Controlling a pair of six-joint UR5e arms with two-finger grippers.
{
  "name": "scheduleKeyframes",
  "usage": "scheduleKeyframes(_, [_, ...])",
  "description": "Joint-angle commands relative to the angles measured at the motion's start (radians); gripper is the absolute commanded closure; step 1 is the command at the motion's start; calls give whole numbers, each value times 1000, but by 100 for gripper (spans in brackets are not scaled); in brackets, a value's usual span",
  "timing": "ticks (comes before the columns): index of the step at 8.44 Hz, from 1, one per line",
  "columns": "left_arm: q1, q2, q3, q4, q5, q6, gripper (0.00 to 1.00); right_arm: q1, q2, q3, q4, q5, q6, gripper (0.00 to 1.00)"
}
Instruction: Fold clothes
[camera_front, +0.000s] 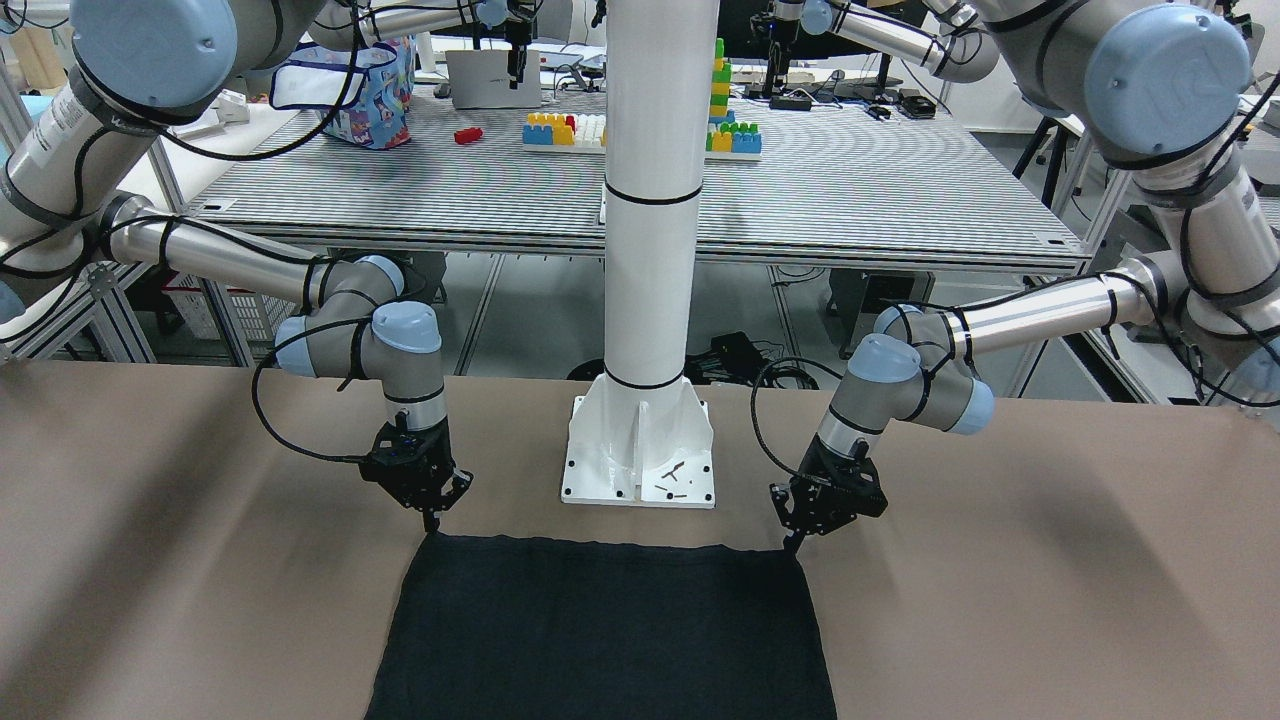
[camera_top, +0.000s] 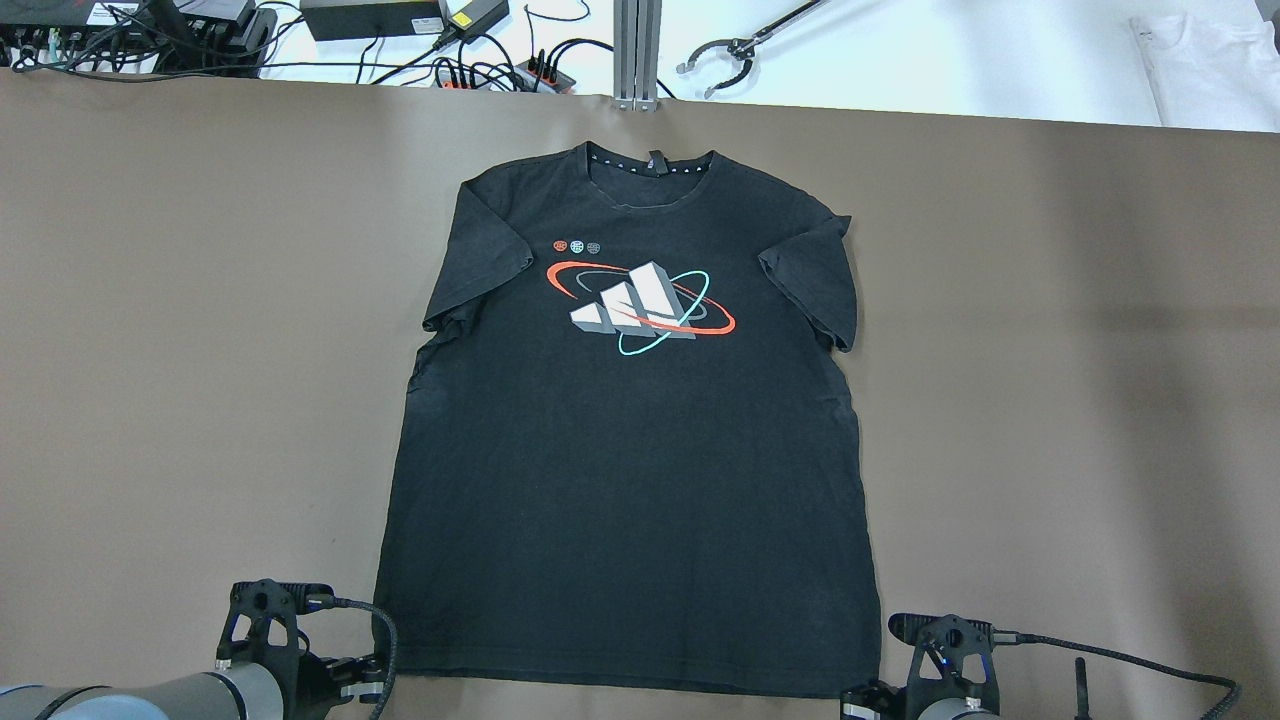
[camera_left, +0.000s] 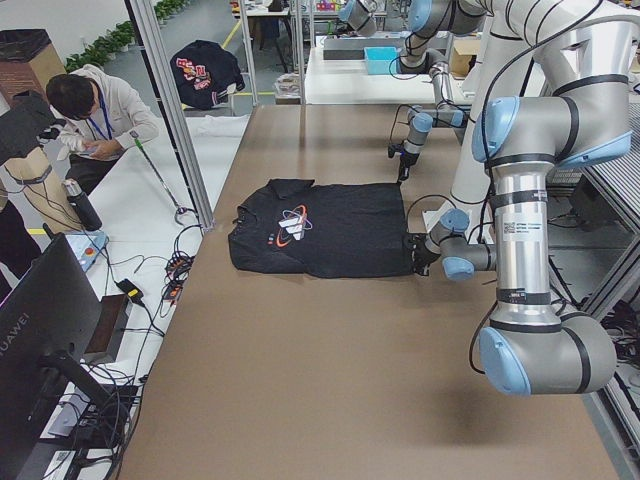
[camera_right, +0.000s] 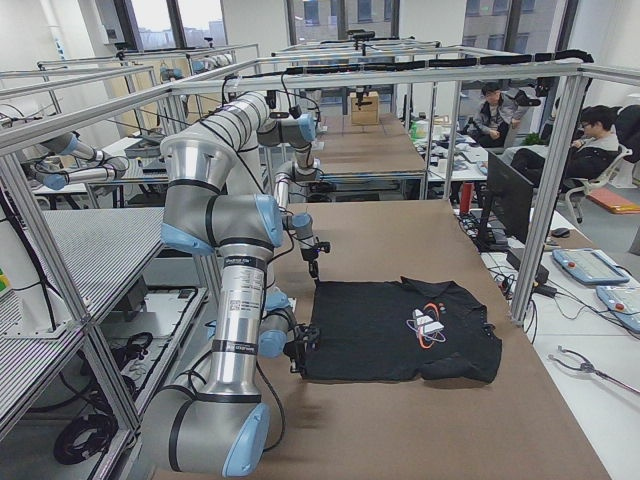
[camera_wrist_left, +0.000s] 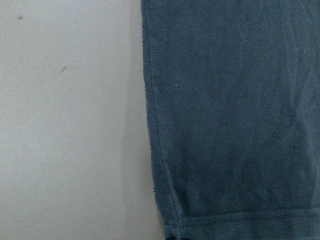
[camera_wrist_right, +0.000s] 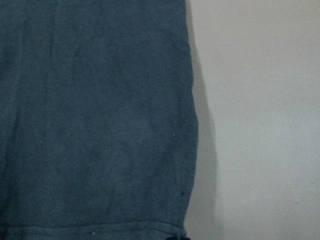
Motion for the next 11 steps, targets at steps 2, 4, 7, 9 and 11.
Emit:
scheduleKeyframes(2, [-194,-3,-46,1,-234,52,100,111,66,112,-119,32,-151,100])
scheduleKeyframes(4, [-376,-89,-104,204,-403,221,100,249,123,108,-121,153,-254,100])
scheduleKeyframes(7, [-505,-517,-102,775,-469,370,100,436,222,105,-220,299,-409,100])
scheduleKeyframes(9, [-613,-607,-98,893,-619,453,100,531,304,112,-329,438,-456,100])
scheduleKeyframes(11, [-630,-590,-127,902,-713,467,100,527,291,172,-336,553,-457,100])
